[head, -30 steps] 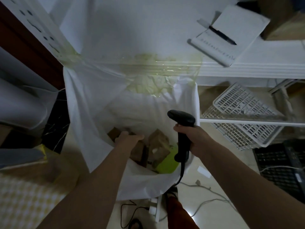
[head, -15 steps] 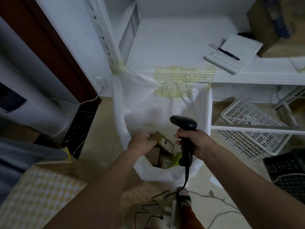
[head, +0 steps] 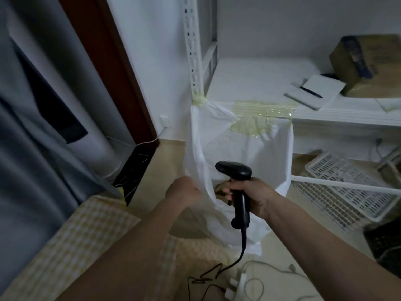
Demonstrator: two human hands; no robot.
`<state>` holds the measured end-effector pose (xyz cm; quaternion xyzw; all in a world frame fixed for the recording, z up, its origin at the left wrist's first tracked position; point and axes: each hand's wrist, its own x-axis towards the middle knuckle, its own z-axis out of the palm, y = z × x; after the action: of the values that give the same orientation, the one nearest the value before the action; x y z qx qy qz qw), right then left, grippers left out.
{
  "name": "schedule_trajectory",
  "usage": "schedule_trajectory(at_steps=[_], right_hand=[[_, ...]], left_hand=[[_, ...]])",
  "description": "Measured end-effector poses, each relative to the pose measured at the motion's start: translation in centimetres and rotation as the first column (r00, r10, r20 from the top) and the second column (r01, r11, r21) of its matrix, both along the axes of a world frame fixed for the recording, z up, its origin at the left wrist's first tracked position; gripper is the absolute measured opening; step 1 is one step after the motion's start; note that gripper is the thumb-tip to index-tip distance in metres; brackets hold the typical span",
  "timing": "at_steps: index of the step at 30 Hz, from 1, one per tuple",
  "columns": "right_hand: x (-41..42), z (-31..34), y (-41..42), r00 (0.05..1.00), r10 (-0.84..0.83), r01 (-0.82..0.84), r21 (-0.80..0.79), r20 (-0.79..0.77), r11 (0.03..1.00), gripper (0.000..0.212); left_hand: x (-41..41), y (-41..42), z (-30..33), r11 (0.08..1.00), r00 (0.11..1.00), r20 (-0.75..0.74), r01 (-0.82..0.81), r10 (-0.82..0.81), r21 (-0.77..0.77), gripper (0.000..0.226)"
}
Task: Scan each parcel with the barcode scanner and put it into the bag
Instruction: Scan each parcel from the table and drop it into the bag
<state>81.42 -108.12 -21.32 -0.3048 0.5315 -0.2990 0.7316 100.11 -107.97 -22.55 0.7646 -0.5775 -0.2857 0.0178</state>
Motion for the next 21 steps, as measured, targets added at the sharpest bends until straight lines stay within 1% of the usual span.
schedule_trajectory(at_steps=[1,3,7,8,10,12,15,18,21], right_hand=[[0.5,0.3,0.6,0.999,0.032,-0.033,-0.014,-0.017,0.999,0.009],[1.6,0.8,2.0,0.996,0.077,-0.079,-0.044,-0.045,0.996,0.008],[3.5,0.7,6.1,0.977,0.214,-0.215,-0.067,-0.023,0.974,0.011],[3.9,0.5,7.4,0.967,0.250,-0.252,-0.074,-0.042,0.965,0.012],[4.4,0.1,10.5,0.943,0.321,-0.328,-0.079,-0.088,0.941,0.011],[4.9,-0.1,13.7,0.891,0.442,-0.449,-0.066,-0.102,0.891,0.011],[6.0,-0.4,17.7,0.790,0.602,-0.611,-0.057,-0.119,0.790,0.014],[8.1,-0.1,21.2,0.740,0.664,-0.671,-0.063,-0.105,0.739,0.005],[10.4,0.4,24.5,0.672,0.738,-0.741,-0.068,-0.062,0.668,0.007]], left_hand=[[0.5,1.3,0.4,1.000,0.999,0.026,-0.019,0.020,-0.007,0.025],[1.5,4.1,0.9,0.997,0.996,0.048,-0.068,0.069,-0.021,0.014],[3.0,11.5,1.1,0.974,0.974,0.037,-0.219,0.221,-0.060,0.016],[3.0,13.7,0.9,0.966,0.966,0.034,-0.255,0.257,-0.052,0.017],[3.0,18.2,0.3,0.951,0.950,0.053,-0.308,0.306,0.016,0.017],[3.1,22.6,-0.6,0.924,0.924,0.073,-0.379,0.375,0.058,0.026],[3.5,28.8,-1.2,0.873,0.875,0.091,-0.482,0.476,0.069,0.031],[4.3,33.9,-1.0,0.811,0.817,0.126,-0.575,0.562,0.110,0.029],[5.4,38.6,-0.2,0.745,0.753,0.179,-0.655,0.633,0.126,0.025]])
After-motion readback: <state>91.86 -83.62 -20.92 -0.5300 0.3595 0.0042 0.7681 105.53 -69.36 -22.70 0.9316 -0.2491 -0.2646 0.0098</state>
